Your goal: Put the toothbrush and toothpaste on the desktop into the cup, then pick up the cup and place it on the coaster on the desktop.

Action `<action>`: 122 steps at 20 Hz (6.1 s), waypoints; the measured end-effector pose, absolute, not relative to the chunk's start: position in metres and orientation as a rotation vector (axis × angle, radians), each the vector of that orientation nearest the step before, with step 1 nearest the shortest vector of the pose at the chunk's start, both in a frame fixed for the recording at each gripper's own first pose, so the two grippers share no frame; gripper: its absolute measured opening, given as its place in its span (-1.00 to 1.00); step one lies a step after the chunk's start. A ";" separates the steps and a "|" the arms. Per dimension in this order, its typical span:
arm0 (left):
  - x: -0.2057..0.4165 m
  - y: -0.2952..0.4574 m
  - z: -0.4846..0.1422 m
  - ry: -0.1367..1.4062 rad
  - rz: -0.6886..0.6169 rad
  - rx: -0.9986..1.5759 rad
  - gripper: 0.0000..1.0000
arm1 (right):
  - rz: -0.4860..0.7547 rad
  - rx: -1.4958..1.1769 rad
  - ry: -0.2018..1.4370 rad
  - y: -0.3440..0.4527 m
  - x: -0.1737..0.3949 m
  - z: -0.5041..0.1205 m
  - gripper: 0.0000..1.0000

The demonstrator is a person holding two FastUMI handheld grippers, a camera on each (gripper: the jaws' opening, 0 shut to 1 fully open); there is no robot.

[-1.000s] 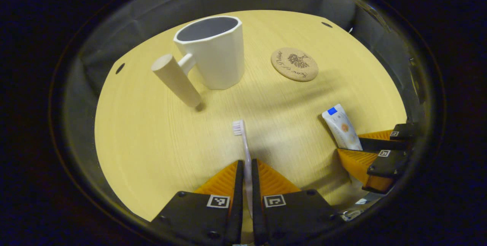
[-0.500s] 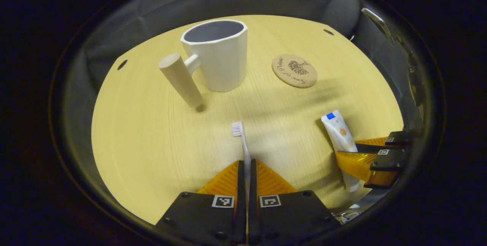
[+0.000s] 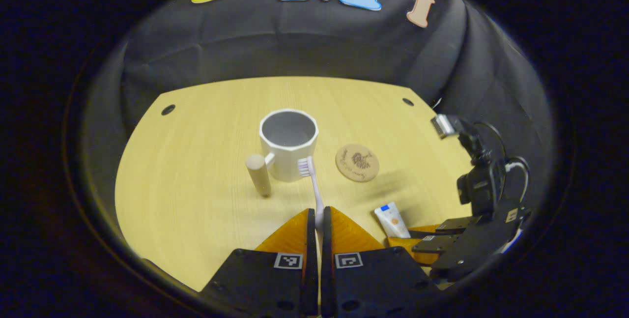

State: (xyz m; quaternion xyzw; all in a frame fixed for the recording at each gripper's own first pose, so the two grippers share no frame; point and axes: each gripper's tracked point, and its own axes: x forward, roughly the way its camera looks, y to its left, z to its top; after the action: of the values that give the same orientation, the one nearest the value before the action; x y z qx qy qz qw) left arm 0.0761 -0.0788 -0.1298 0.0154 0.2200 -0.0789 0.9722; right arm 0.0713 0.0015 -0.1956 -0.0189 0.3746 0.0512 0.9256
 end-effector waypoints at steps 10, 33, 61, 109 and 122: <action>0.134 -0.077 -0.017 0.188 -0.201 0.052 -0.81 | 0.139 0.006 0.728 0.001 0.074 -0.183 -0.63; 0.257 -0.037 -0.025 0.175 -0.137 -0.003 -0.82 | 0.125 0.209 0.517 -0.015 0.056 -0.091 -0.63; 0.146 -0.015 -0.079 0.207 -0.128 -0.015 -0.10 | 0.280 0.280 0.369 0.044 0.099 0.019 -0.63; 0.085 0.005 -0.093 0.411 -0.309 0.269 0.19 | 0.078 0.121 -0.017 -0.024 0.116 0.001 0.80; 0.141 -0.010 -0.124 0.644 -0.532 0.615 0.22 | -0.132 0.259 0.107 -0.105 0.069 -0.070 0.80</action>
State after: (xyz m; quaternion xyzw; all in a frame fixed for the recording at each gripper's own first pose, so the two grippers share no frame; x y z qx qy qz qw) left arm 0.1415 -0.0105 -0.1238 0.2937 0.3078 -0.2544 0.8685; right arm 0.0689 -0.1045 -0.0702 0.1291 0.0532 -0.0656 0.9880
